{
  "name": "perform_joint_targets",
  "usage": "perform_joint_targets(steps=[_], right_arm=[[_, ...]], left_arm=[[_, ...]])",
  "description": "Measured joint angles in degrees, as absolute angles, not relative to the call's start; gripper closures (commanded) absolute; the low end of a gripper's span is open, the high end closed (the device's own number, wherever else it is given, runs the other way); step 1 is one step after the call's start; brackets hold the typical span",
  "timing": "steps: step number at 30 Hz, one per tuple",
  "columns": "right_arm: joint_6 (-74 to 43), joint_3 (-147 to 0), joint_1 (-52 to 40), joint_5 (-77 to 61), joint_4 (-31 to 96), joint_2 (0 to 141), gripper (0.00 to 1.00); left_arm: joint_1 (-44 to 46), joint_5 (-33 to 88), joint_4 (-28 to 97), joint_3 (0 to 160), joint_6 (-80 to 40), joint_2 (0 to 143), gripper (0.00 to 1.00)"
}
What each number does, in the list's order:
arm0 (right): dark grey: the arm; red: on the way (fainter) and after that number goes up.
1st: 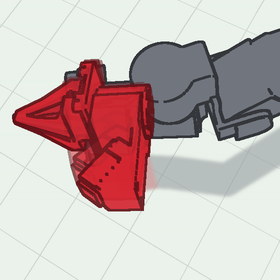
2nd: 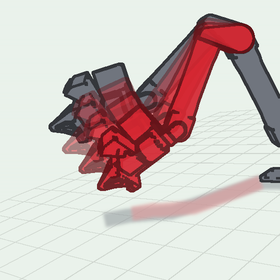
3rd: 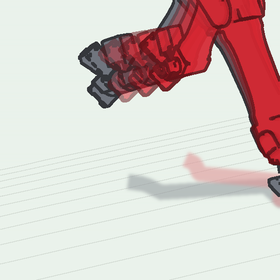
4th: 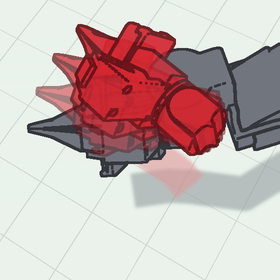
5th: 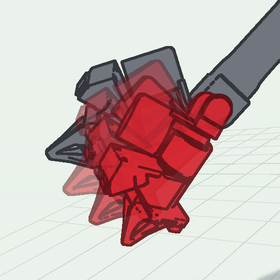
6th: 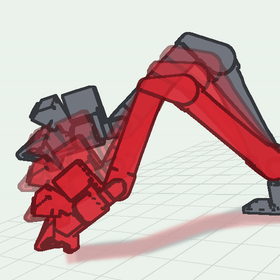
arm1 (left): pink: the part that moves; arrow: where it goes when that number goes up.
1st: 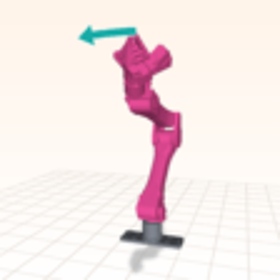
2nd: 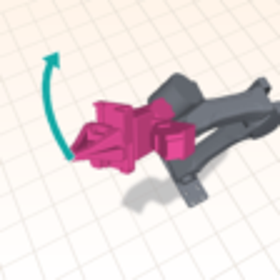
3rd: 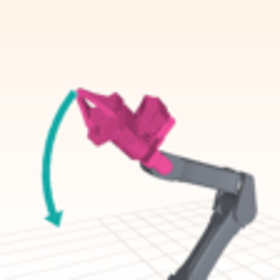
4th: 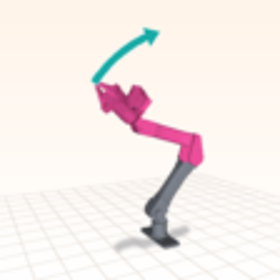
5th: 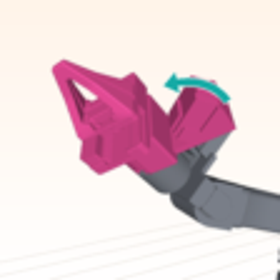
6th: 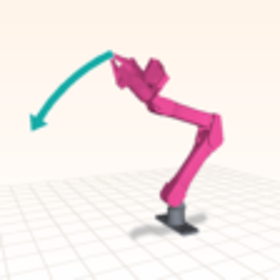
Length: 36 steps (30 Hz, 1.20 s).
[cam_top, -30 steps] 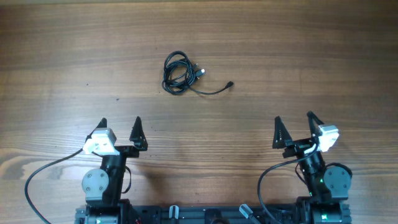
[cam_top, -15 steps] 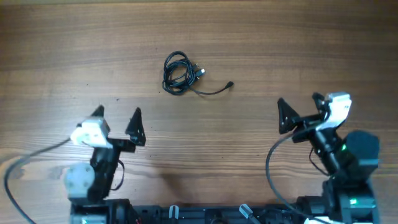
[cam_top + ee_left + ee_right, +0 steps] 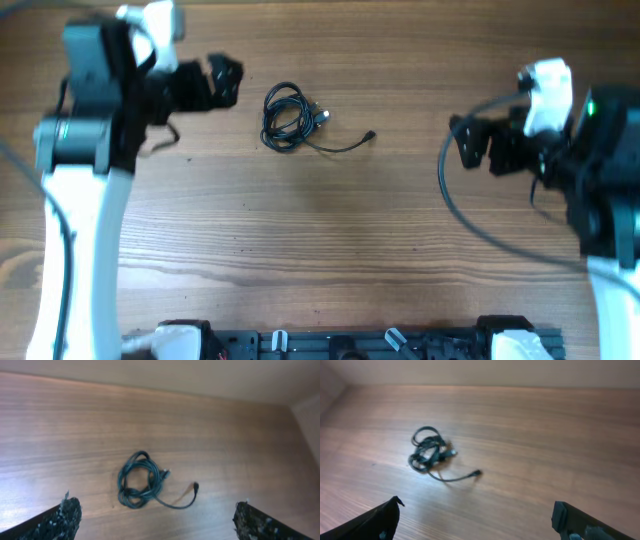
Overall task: Untangle cables
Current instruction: 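Reach both grippers forward toward the black cable bundle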
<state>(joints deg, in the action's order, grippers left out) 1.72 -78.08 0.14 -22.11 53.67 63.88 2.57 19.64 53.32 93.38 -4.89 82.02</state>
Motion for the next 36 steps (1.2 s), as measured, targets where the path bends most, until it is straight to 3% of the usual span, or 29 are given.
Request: perform_joint_targets(steps=[4, 7, 13, 23, 27, 33, 36], right_arm=[[2.63, -81.01, 0.14, -28.75, 53.71, 71.85, 0.0], [-5.58, -81.06, 0.14, -34.72, 53.58, 78.72, 0.0], [-8.78, -81.06, 0.14, -35.99, 54.5, 84.36, 0.0], [-8.73, -81.06, 0.14, -35.33, 54.24, 85.3, 0.0], [-8.73, -81.06, 0.14, -35.2, 53.98, 85.3, 0.01], [-8.75, -81.06, 0.14, -34.83, 53.58, 85.3, 0.0], [-8.73, -81.06, 0.14, -34.68, 53.58, 85.3, 0.0]], left_arm=[[6.28, 19.66, 54.15, 98.04, -2.39, 91.02, 0.0], [7.66, 20.73, 55.11, 98.02, -1.8, 95.74, 0.0], [7.88, 22.59, 56.8, 98.13, -1.54, 100.4, 0.0], [7.88, 15.68, 48.62, 98.15, -0.54, 113.38, 0.36], [7.88, 15.16, 45.45, 98.15, -0.58, 117.12, 0.45], [8.23, 14.81, 44.88, 98.15, -0.67, 121.19, 0.49], [8.75, 14.83, 44.18, 98.15, -0.67, 123.07, 0.56]])
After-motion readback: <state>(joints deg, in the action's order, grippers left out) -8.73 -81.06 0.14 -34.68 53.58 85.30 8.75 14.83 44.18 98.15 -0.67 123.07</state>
